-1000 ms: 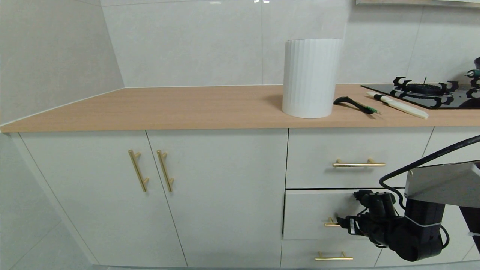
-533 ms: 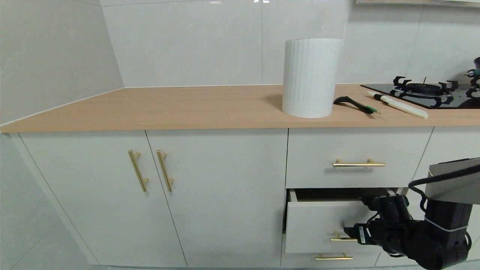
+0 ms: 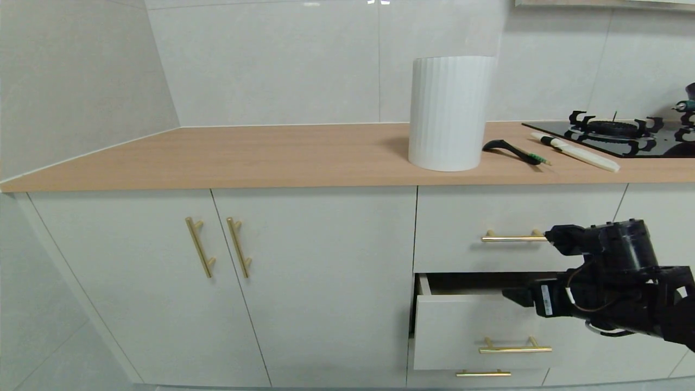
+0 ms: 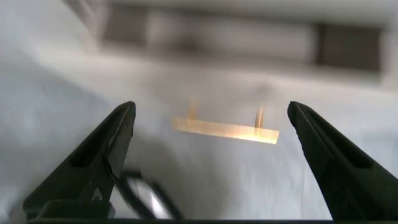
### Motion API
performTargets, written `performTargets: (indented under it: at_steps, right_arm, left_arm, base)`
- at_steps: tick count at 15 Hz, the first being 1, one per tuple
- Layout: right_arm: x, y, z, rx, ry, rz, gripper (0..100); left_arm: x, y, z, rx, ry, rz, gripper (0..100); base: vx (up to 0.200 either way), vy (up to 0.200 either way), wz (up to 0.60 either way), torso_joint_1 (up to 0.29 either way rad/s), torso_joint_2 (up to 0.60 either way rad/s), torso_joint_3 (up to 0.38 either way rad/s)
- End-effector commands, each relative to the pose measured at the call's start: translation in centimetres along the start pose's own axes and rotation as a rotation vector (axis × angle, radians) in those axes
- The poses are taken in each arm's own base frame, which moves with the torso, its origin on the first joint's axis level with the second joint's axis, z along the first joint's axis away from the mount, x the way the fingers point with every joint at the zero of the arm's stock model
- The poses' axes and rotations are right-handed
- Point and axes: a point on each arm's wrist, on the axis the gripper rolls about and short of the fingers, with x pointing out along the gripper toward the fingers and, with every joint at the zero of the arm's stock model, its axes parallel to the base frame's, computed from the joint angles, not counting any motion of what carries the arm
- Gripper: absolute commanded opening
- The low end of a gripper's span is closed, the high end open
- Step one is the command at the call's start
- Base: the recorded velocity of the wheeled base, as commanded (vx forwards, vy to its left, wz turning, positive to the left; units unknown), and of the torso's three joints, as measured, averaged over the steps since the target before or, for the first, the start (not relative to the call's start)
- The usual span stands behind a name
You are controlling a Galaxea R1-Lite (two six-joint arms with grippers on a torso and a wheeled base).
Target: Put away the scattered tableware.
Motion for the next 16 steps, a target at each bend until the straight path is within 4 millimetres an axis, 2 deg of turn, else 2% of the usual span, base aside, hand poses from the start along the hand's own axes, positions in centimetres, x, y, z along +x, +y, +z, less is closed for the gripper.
performTargets:
  at_steps: [1,2,3,5,9,12,16]
  right_arm:
    - [0.4,0.2,2.5,0.007,-0.069,0.003,100]
    - [0.8,0.2,2.4,0.008,-0.059,0.003,100]
    - [2.4,0.2,1.8,0.005,-0.016,-0.005,100]
    - [4.1,0.2,1.3,0.005,0.013,-0.021,100]
    - [9.0,-0.1,-0.8,0.008,0.041,-0.086,100]
    - [10.2,-0.4,-1.5,0.009,0.069,-0.108,100]
    - [9.9,-0.5,-1.6,0.003,0.095,-0.111,100]
  left_arm:
    - [0.0,0.0,0.0,0.000,0.000,0.000,100]
    - [0.0,0.0,0.0,0.000,0.000,0.000,100]
    - [0.0,0.0,0.0,0.000,-0.001,0.000,100]
    - [0.0,0.0,0.0,0.000,-0.001,0.000,100]
    - [0.0,0.0,0.0,0.000,0.000,0.000,100]
    - [0.0,0.0,0.0,0.000,-0.001,0.000,100]
    - [0.0,0.0,0.0,0.000,-0.001,0.000,100]
  base:
    - [0.000,0.000,0.00,0.000,0.00,0.000]
    - [0.000,0.000,0.00,0.000,0.00,0.000]
    - [0.000,0.000,0.00,0.000,0.00,0.000]
    - [0.000,0.000,0.00,0.000,0.00,0.000]
    - [0.000,0.000,0.00,0.000,0.00,0.000]
    - [0.000,0.000,0.00,0.000,0.00,0.000]
    - [0.000,0.000,0.00,0.000,0.00,0.000]
